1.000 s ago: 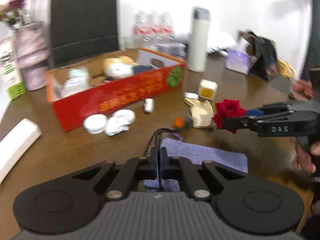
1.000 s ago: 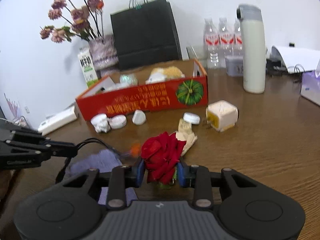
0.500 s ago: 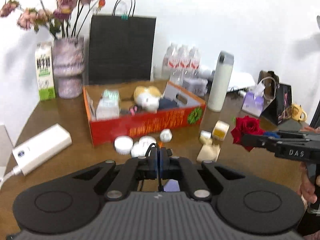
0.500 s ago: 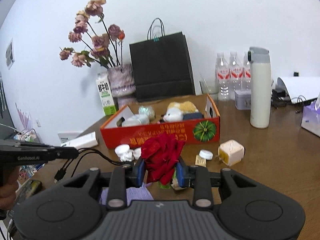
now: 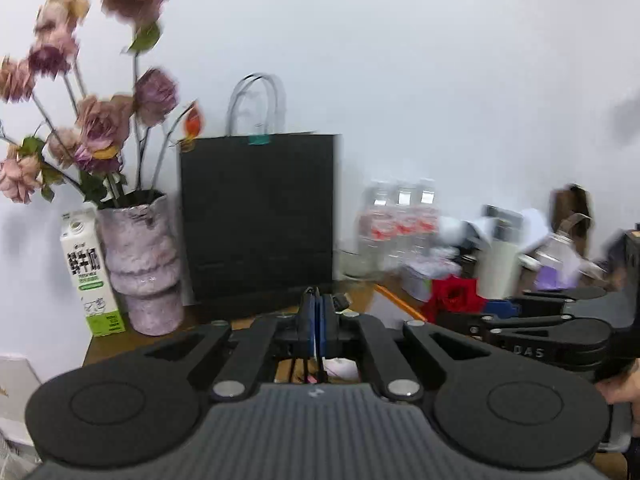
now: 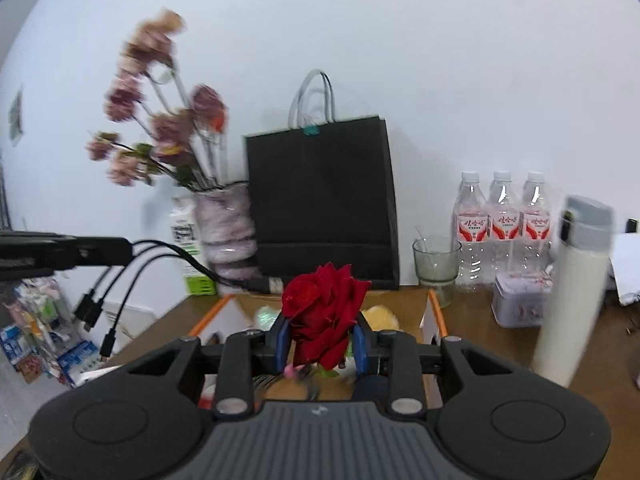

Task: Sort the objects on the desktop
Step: 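Carry the red rose with the right gripper and drop it into the box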

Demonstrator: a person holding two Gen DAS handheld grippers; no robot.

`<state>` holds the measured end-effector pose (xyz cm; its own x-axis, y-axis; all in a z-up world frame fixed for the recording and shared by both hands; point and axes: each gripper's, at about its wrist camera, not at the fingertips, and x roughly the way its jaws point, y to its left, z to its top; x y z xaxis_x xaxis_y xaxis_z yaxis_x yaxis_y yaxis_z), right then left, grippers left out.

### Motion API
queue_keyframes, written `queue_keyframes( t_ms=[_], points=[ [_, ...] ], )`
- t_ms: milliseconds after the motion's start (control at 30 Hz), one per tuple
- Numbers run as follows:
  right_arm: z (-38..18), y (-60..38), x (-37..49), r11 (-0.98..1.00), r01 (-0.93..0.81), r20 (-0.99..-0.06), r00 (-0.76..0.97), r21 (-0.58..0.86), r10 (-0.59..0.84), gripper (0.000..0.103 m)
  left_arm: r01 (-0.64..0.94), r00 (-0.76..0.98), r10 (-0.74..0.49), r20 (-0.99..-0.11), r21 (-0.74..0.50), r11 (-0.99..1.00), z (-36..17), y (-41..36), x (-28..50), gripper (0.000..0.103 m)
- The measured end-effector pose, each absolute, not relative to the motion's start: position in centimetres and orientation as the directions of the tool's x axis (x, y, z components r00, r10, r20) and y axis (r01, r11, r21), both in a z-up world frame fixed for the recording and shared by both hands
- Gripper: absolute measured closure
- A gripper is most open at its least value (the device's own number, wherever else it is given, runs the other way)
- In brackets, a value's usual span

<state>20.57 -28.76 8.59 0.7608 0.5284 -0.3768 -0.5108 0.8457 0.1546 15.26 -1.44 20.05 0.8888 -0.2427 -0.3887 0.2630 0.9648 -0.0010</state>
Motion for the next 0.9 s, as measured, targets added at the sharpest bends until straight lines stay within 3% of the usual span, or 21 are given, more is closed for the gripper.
queue_keyframes(
  t_ms=[200, 300, 400, 433, 500, 533, 700, 900],
  points=[
    [6.2, -26.9, 32.4, 0.88, -0.443, -0.512, 0.723, 0.171, 0.463, 0.073, 0.066, 0.862, -0.094, -0.498, -0.075, 0.995, 13.8, 0.4, 25.0, 0.1],
    [3.0, -25.2, 37.0, 0.876, -0.451, -0.619, 0.643, 0.171, 0.451, 0.071, -0.023, 0.857, 0.02, -0.515, 0.0, 1.0, 9.8, 0.1, 27.5, 0.096],
    [-0.1, -24.1, 39.9, 0.916, -0.385, -0.701, 0.623, 0.111, 0.347, 0.053, -0.058, 0.816, 0.088, -0.571, 0.072, 0.996, 6.8, 0.4, 29.2, 0.095],
    [-0.4, -24.1, 40.4, 0.931, -0.351, -0.718, 0.621, 0.104, 0.315, 0.057, -0.06, 0.803, 0.089, -0.589, 0.068, 0.996, 6.1, 0.7, 29.4, 0.094],
    [0.1, -25.0, 40.5, 0.916, -0.359, -0.685, 0.623, 0.178, 0.378, 0.03, -0.055, 0.781, 0.082, -0.62, 0.063, 0.997, 5.3, 1.0, 29.9, 0.083],
    [0.1, -25.3, 40.5, 0.906, -0.368, -0.674, 0.617, 0.209, 0.407, 0.022, -0.052, 0.776, 0.07, -0.627, 0.047, 0.998, 5.1, 1.2, 30.1, 0.08],
    [0.2, -25.5, 39.7, 0.909, -0.357, -0.676, 0.617, 0.215, 0.402, 0.024, -0.026, 0.766, 0.069, -0.639, 0.077, 0.997, 5.5, 0.7, 30.1, 0.062],
    [5.2, -27.3, 35.2, 0.91, -0.394, -0.624, 0.682, 0.125, 0.381, 0.021, -0.029, 0.818, 0.029, -0.574, 0.01, 1.0, 11.8, 1.4, 26.7, 0.043]
  ],
)
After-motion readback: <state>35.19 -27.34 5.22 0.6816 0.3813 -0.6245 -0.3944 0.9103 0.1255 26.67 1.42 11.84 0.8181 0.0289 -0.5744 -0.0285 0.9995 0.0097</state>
